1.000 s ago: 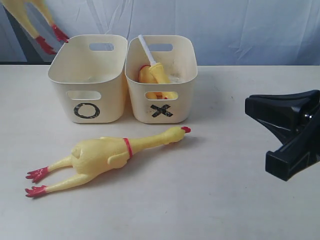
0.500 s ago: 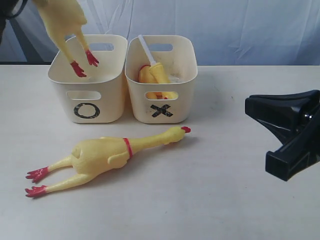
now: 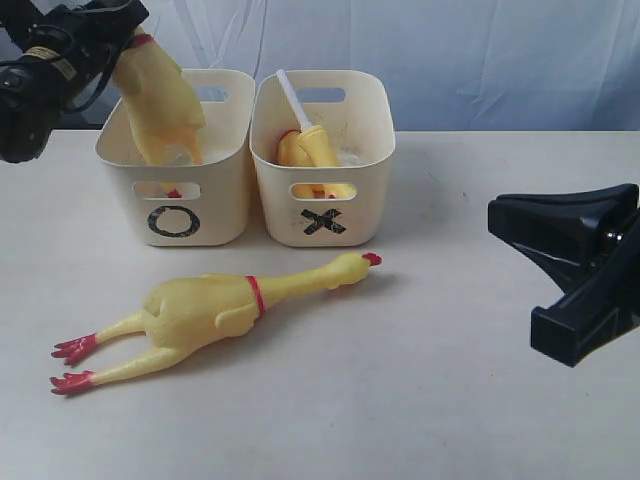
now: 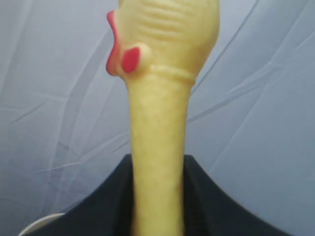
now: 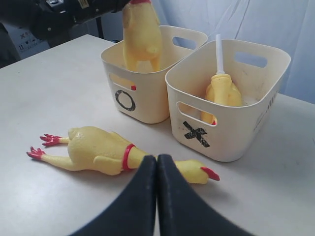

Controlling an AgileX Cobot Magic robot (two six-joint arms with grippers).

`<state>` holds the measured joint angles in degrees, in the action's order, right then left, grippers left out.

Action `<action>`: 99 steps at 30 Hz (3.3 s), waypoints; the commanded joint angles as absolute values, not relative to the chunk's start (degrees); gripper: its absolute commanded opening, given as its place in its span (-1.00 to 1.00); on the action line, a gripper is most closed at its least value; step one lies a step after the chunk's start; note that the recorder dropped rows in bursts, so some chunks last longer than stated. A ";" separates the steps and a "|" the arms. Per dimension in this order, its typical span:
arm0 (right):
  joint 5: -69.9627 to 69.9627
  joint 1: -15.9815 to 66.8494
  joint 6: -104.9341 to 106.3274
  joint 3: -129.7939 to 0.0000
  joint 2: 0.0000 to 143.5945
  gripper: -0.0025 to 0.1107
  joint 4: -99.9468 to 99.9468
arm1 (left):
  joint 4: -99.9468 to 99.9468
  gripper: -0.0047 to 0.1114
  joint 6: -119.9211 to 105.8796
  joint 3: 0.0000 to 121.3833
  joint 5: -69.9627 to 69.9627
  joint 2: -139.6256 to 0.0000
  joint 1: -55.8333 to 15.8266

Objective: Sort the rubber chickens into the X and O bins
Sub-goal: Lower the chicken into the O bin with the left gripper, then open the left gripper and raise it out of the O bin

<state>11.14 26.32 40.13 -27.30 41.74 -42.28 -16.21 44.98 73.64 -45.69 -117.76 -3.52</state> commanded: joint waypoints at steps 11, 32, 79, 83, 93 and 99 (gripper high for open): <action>10.72 25.99 40.22 -27.07 41.60 -0.96 -42.75 | -27.95 -0.92 52.85 77.84 -42.50 -119.65 -3.53; 10.60 25.99 40.22 -27.07 41.60 -0.96 -43.13 | -27.06 -0.29 53.63 78.26 -35.66 -119.74 -3.53; 10.60 25.99 40.22 -27.07 41.60 -0.96 -43.60 | -30.12 0.02 43.04 84.07 -7.52 -114.87 -3.63; 10.59 25.99 40.22 -27.07 41.60 -0.96 -44.05 | -30.12 0.02 43.59 84.07 -6.03 -114.87 -3.63; 10.59 25.99 40.22 -27.07 41.60 -0.96 -44.05 | -30.12 0.02 43.70 84.07 -4.86 -112.12 -3.63; 10.72 25.99 40.22 -27.07 41.60 -0.96 -44.05 | -30.12 0.01 43.70 84.07 0.00 -108.12 -3.63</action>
